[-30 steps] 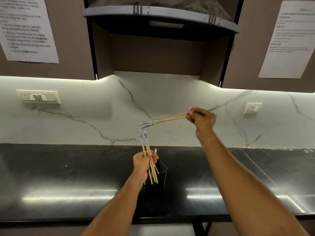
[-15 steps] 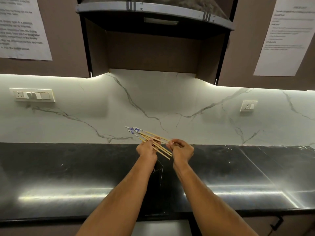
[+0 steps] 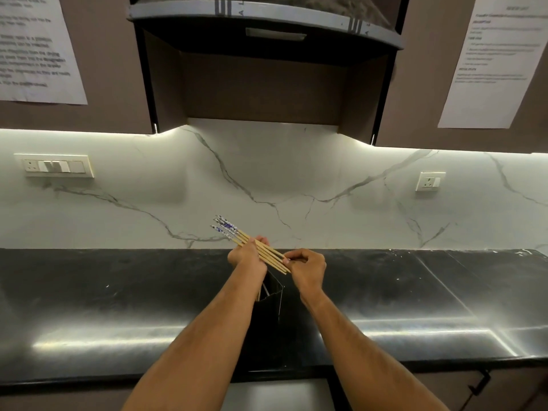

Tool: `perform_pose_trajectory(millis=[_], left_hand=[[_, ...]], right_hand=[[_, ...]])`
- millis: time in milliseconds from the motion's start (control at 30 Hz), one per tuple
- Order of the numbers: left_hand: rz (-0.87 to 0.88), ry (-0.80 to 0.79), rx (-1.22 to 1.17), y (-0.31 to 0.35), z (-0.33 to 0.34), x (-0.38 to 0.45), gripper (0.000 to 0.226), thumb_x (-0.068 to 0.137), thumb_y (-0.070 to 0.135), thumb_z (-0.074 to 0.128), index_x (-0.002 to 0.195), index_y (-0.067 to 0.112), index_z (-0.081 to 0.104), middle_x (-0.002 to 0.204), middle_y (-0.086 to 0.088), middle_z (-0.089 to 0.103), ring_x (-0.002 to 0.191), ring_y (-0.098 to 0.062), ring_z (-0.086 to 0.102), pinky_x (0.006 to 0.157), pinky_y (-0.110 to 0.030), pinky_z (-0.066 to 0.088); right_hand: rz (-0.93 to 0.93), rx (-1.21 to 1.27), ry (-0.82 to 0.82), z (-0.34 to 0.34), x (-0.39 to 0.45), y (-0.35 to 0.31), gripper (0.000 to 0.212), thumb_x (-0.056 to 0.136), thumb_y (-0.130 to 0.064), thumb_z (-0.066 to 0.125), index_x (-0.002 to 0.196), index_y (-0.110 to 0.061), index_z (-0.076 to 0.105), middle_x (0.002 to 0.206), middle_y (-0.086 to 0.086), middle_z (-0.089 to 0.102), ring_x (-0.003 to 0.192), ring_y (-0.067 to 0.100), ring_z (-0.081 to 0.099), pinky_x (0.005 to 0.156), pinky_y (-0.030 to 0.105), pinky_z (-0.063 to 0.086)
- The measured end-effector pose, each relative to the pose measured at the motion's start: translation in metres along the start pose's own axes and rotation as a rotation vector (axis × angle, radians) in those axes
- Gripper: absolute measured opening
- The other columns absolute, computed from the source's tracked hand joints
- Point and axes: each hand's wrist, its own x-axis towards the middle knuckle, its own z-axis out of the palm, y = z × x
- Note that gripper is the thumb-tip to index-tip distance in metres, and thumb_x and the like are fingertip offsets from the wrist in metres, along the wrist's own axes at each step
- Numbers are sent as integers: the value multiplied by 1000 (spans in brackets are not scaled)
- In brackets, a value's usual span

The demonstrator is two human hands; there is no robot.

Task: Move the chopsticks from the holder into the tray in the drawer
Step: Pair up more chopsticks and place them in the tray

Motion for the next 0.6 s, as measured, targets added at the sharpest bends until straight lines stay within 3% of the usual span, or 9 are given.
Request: perform_pose_trajectory(millis=[200,400,467,600], left_hand=[[68,-25,116,2,-2,16,12,98,1,58,104,-3,68,91,-19,75,76,-27,76,75,-40,65],[190,-68,335,0,-17,21,12,97,1,59,97,3,71,80,-15,75,69,-23,74,64,-34,61],[239,-126,450,-1,-25,22,13,97,1,59,99,4,72,82,-15,76,72,-24,75,68,-34,62],[265,-329,670,0,-43,19,17,99,0,55,106,4,71,91,-15,77,81,-24,77,79,-38,64]], right_hand=[[19,19,-172,3,-8,5,18,81,6,76,83,-11,75,80,3,76,74,13,76,70,28,63],[231,64,-497,0,-9,8,17,87,4,70,100,-6,72,91,12,77,82,24,78,74,43,65],[219,25,-565,-4,0,5,29,89,0,70,116,-10,67,100,10,76,88,22,77,76,42,64],[39,52,-441,-3,27,-11,71,87,-5,75,148,-17,41,122,8,64,100,20,71,84,40,63]])
